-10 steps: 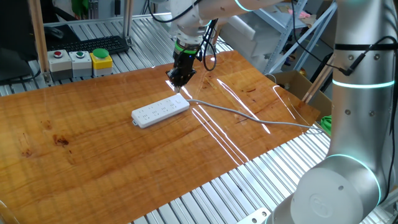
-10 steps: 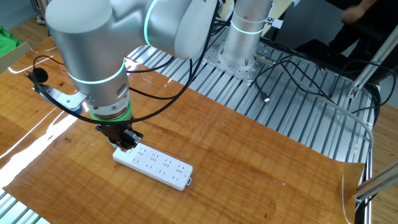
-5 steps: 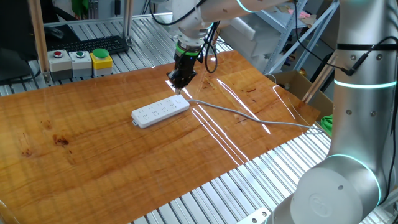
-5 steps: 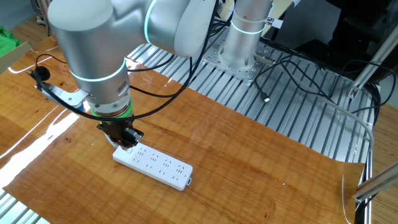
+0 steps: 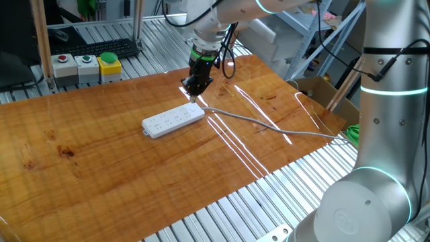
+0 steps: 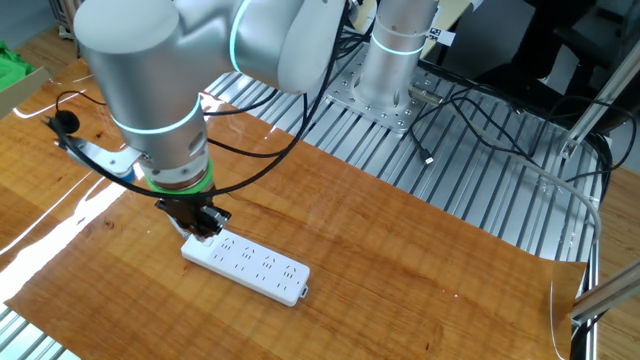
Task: Turn on the power strip by pressing the button
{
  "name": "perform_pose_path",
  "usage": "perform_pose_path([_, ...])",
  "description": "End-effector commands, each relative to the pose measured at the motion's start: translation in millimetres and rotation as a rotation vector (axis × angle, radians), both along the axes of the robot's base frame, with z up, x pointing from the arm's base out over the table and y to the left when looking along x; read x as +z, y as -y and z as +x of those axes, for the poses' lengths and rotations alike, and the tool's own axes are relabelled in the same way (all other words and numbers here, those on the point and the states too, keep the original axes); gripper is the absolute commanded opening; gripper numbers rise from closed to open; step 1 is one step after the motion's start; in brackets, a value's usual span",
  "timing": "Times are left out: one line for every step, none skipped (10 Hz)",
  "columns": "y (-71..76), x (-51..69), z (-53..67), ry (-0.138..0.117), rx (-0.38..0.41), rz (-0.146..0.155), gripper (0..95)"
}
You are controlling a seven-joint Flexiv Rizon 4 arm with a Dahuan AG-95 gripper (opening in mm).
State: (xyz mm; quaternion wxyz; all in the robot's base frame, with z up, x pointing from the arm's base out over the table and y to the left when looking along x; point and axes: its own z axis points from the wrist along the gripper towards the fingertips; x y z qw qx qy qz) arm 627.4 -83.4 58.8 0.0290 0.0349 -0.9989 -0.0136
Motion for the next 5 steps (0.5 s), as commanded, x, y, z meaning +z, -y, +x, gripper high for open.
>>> perform_pose_path([0.1, 0.2, -0.1, -0.027, -0.03, -0.026, 0.0])
perform_pose_path([0.1, 0.2, -0.1, -0.038, -0.037, -0.036, 0.0])
perform_pose_path([0.1, 0.2, -0.1, -0.037, -0.045, -0.039, 0.0])
perform_pose_path([0.1, 0.2, -0.1, -0.034, -0.055, -0.04, 0.0])
perform_pose_path([0.1, 0.2, -0.1, -0.034, -0.057, -0.039, 0.0])
